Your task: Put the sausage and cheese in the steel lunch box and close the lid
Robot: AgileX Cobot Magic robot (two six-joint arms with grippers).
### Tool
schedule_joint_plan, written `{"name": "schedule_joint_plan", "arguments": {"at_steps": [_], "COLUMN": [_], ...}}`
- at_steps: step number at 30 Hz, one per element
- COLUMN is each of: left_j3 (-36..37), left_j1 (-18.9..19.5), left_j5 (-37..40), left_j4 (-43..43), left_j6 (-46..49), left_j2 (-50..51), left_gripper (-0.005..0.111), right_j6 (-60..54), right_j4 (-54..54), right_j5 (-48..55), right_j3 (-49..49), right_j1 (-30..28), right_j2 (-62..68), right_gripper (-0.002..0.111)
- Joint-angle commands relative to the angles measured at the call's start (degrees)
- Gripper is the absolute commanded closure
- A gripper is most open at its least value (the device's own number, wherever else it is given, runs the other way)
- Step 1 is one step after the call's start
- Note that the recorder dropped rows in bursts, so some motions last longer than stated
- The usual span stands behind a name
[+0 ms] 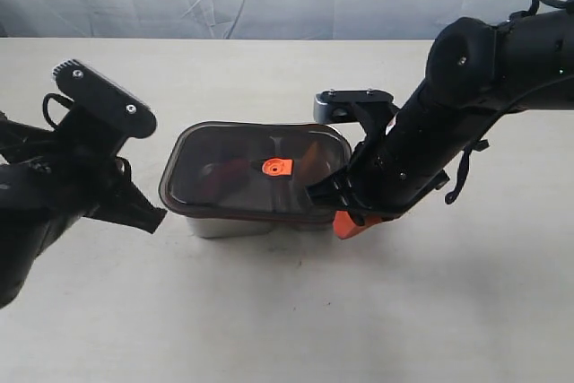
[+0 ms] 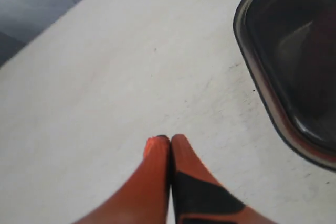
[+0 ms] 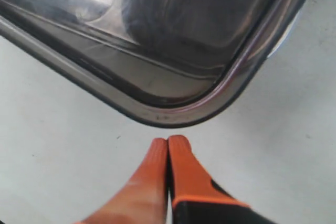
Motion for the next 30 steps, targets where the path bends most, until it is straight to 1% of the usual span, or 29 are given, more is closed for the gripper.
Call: {"name": "schedule_joint_plan", "arguments": {"at_steps": [1, 4, 9, 11, 13, 15, 18, 21, 26, 30], "left_j3": [-0.1, -0.3, -0.8, -0.8, -0.9, -0.9, -0.9, -0.9, -2.2, -3.1], "left_j1": [8.9, 15.0, 24.1, 26.9, 28.7, 29.5, 29.6, 29.6, 29.6, 29.6], "left_j5": [11.2, 19.3, 33.3, 37.8, 40.7, 41.9, 43.8, 48.3, 47.2, 51.7], "left_j4": [0.0, 0.0, 0.0, 0.0, 0.0, 0.0, 0.0, 0.0, 0.0, 0.0], "left_j6": [-10.2, -14.1, -18.3, -20.3, -20.4, -20.4, -20.4, -20.4, -21.7, -21.7], "left_j2": [-0.3, -0.2, -0.2, -0.2, -0.1, 0.4, 2.0, 4.5, 8.2, 9.1], "left_gripper": [0.107, 0.107, 0.107, 0.107, 0.107, 0.107, 0.107, 0.107, 0.107, 0.107], "right_j6": [0.8, 0.8, 0.8, 0.8, 0.8, 0.8, 0.8, 0.8, 0.8, 0.8], "right_j4": [-1.6, -1.6, -1.6, -1.6, -1.6, -1.6, -1.6, -1.6, -2.6, -4.0], "right_j5": [-0.9, -1.3, -1.3, -1.3, -1.4, -1.5, -2.3, -2.9, -3.0, -3.3], "right_j3": [-0.5, -0.5, -0.5, -0.5, -0.5, -0.5, -0.5, -0.8, -1.0, -1.0], "right_j1": [0.2, 0.2, 0.2, 0.2, 0.2, 0.2, 0.2, 0.2, 0.2, 0.2], "right_j2": [0.0, 0.0, 0.0, 0.0, 0.0, 0.0, 0.0, 0.0, 0.0, 0.0], "right_gripper": [0.108, 0.108, 0.108, 0.108, 0.108, 0.108, 0.108, 0.108, 0.108, 0.108]}}
